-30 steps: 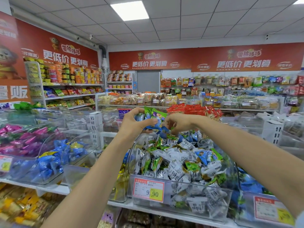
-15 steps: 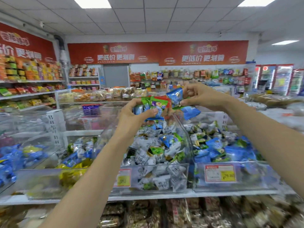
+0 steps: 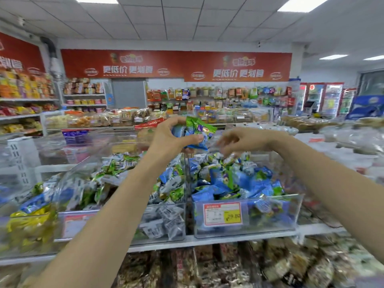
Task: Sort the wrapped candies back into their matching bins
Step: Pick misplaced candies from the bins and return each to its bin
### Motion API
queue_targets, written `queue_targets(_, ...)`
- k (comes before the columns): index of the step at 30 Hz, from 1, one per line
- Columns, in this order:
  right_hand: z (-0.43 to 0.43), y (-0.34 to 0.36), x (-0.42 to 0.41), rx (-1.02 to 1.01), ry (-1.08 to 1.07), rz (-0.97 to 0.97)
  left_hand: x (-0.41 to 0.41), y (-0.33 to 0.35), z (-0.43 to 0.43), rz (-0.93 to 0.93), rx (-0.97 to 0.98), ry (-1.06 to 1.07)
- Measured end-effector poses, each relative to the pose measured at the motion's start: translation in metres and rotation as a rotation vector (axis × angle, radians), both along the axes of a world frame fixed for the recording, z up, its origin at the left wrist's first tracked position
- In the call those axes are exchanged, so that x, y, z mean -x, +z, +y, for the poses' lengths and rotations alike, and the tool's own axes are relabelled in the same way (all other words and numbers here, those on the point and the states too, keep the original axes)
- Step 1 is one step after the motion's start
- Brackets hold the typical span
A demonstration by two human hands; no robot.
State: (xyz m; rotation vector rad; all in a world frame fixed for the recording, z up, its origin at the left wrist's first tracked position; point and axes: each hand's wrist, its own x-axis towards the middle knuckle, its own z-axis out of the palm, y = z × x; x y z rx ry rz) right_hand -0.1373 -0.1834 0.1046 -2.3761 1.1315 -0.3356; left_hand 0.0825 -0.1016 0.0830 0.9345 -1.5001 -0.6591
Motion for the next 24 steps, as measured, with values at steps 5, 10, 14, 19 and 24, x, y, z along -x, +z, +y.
queue_targets(5, 0.015, 0.001, -0.010, -0.116, 0.142, -0.525, 0.017, -0.003, -0.004, -0.064, -0.053, 0.038)
queue_targets(10, -0.002, -0.005, -0.006, -0.016, 0.064, -0.594, 0.021, -0.001, -0.009, -0.150, -0.155, -0.057)
queue_targets(14, -0.011, -0.002, 0.014, -0.026, 0.042, -0.599, 0.021, -0.004, -0.018, -0.294, -0.117, 0.010)
queue_targets(19, -0.015, -0.002, 0.037, -0.052, 0.006, -0.167, 0.026, -0.004, -0.017, -0.745, -0.129, 0.024)
queue_targets(24, -0.028, -0.015, 0.024, -0.067, 0.004, 0.178, 0.029, -0.012, -0.022, -1.037, -0.164, -0.032)
